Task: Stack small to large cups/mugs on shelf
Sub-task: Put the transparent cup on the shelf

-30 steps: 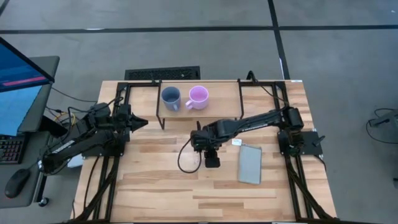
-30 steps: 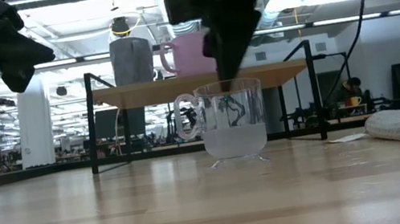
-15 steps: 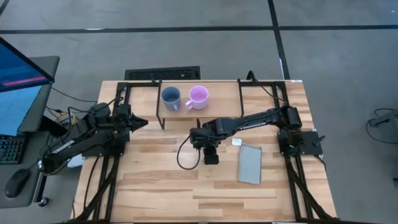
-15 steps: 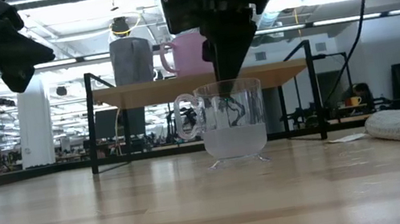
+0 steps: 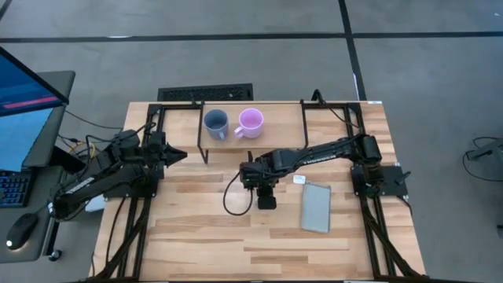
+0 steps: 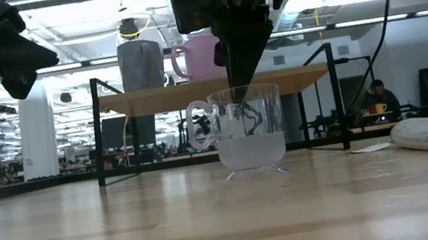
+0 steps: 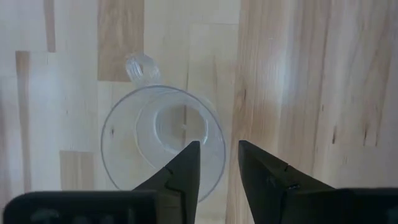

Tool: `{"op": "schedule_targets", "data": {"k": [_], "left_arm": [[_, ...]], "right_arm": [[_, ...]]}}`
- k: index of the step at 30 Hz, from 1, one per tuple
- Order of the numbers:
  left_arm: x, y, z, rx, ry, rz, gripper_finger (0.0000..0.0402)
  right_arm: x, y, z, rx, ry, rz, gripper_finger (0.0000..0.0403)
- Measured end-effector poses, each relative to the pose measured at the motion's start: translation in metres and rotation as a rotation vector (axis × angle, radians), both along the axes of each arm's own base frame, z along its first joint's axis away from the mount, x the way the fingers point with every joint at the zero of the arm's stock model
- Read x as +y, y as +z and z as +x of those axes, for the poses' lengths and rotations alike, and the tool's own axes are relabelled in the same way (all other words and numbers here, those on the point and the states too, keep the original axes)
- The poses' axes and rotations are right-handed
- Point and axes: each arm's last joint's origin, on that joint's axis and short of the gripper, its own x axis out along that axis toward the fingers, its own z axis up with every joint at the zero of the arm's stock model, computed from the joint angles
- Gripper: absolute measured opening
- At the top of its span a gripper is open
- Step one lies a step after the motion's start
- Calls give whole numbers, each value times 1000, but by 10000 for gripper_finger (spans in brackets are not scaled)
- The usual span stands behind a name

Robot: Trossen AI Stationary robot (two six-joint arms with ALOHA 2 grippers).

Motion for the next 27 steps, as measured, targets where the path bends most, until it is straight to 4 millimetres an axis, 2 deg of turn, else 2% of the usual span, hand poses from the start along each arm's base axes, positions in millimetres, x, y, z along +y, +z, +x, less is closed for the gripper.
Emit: {"op": "schedule_targets", "data": {"k": [27], "left_arm": [[0, 0, 0, 0, 0, 1, 33]], "right_arm": [[4, 0, 1, -9, -2, 7, 124]]}}
